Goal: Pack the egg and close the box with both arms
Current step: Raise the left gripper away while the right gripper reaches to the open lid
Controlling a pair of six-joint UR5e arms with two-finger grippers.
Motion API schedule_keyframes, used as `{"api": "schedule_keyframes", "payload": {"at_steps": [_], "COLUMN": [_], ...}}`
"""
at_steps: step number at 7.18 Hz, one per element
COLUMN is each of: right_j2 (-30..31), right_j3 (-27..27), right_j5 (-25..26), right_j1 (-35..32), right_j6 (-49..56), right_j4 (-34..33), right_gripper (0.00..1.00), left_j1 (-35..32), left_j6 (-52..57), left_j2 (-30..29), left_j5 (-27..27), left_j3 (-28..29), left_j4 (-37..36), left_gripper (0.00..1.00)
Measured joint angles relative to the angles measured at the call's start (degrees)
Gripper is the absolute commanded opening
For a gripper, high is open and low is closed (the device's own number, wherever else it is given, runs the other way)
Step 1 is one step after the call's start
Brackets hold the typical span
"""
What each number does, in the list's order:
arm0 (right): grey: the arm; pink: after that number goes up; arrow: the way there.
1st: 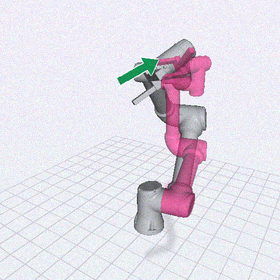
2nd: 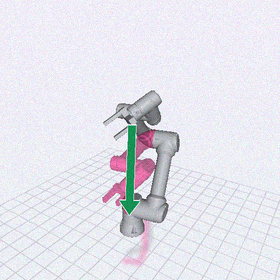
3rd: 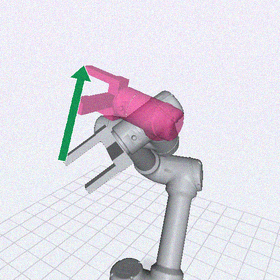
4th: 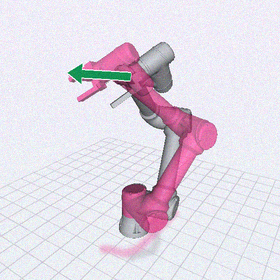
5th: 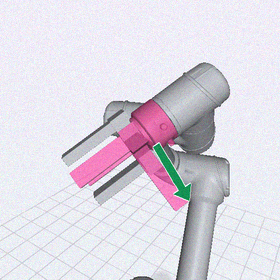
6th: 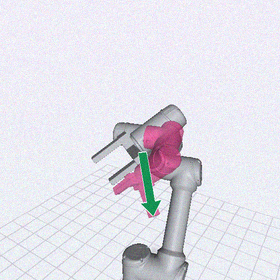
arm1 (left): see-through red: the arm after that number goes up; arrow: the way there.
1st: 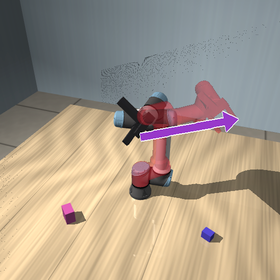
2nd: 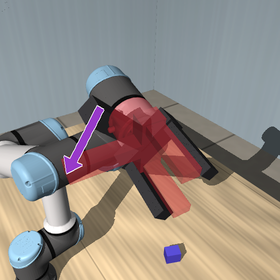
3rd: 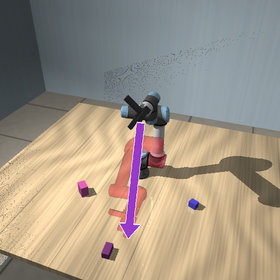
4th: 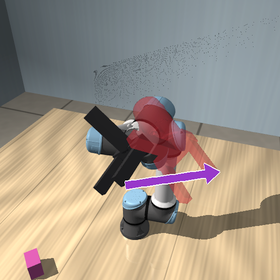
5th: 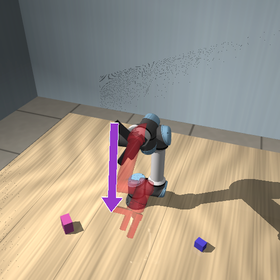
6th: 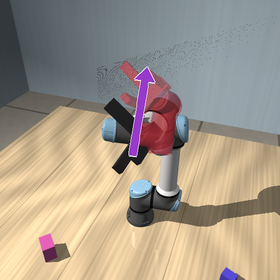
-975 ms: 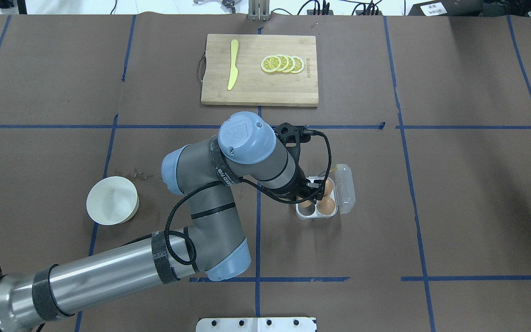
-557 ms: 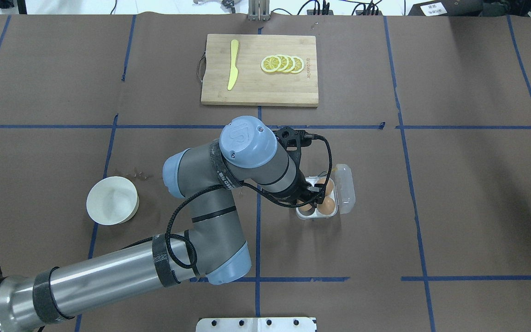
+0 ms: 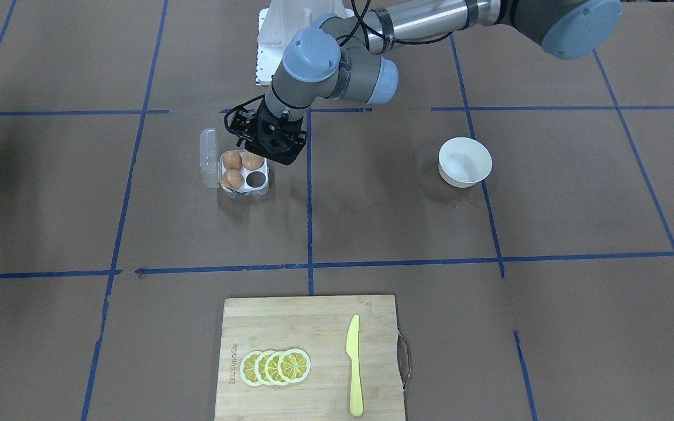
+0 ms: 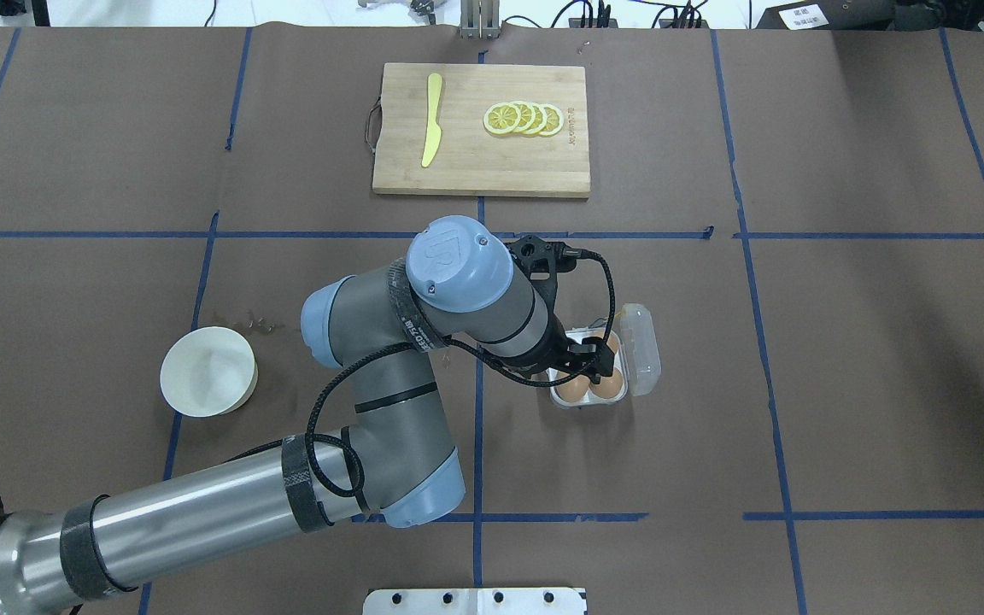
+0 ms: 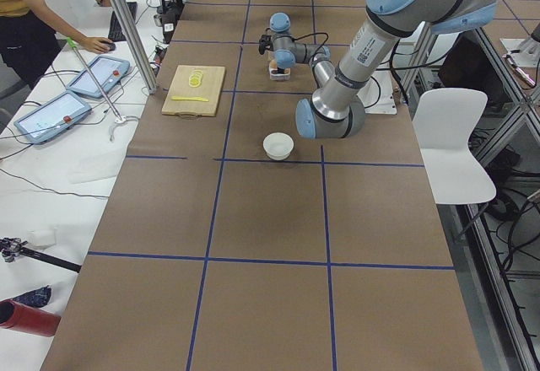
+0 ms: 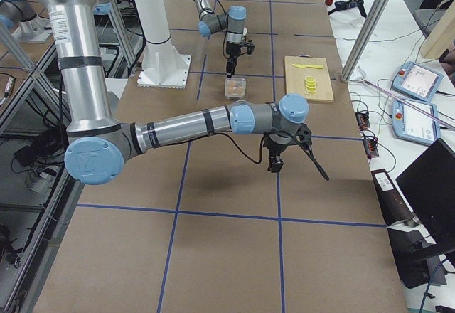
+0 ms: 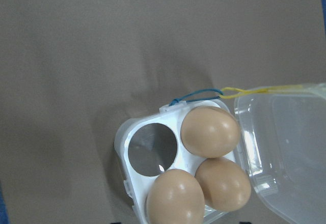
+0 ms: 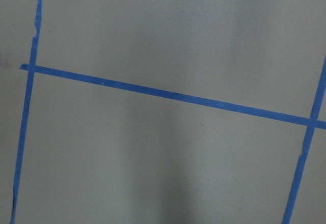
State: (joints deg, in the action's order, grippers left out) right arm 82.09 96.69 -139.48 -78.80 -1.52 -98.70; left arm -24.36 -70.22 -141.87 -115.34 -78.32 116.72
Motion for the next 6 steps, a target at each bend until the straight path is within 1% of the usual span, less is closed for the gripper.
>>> {"api": "schedule_keyframes", "payload": {"at_steps": [1, 2, 3, 4, 5, 6], "right_j2": [-0.04, -0.09, -0.09, -0.07, 0.02, 0.26], "right_j3": [0.07, 0.12, 0.23, 0.36, 0.48, 0.58], "right_j5": [-0.81, -2.1, -2.71, -2.7, -1.28, 1.89], "right_j1": [0.3, 1.3, 3.05, 5.81, 9.93, 15.07], "right_j6": [-0.04, -0.13, -2.35, -9.29, -20.99, -35.24], "right_j4": [0.02, 1.41, 4.83, 10.34, 18.71, 28.88], "right_gripper": [1.0, 1.0, 1.0, 0.99, 0.4, 0.0], "left_j1": [-0.22, -1.19, -3.05, -5.4, -8.46, -11.73], "left_j6": [0.0, 0.02, 0.22, 0.63, 2.25, 5.15], "left_j2": [-0.01, 0.39, 2.11, 5.24, 9.09, 12.71], "left_j5": [0.12, 0.08, -0.12, -0.84, -2.88, -5.37], "left_j3": [-0.31, -1.33, -3.62, -7.05, -10.86, -13.98], "left_j4": [-0.13, -0.44, -0.66, -0.74, -0.83, -0.89], "left_gripper": [0.98, 0.97, 0.96, 0.96, 0.94, 0.94]}}
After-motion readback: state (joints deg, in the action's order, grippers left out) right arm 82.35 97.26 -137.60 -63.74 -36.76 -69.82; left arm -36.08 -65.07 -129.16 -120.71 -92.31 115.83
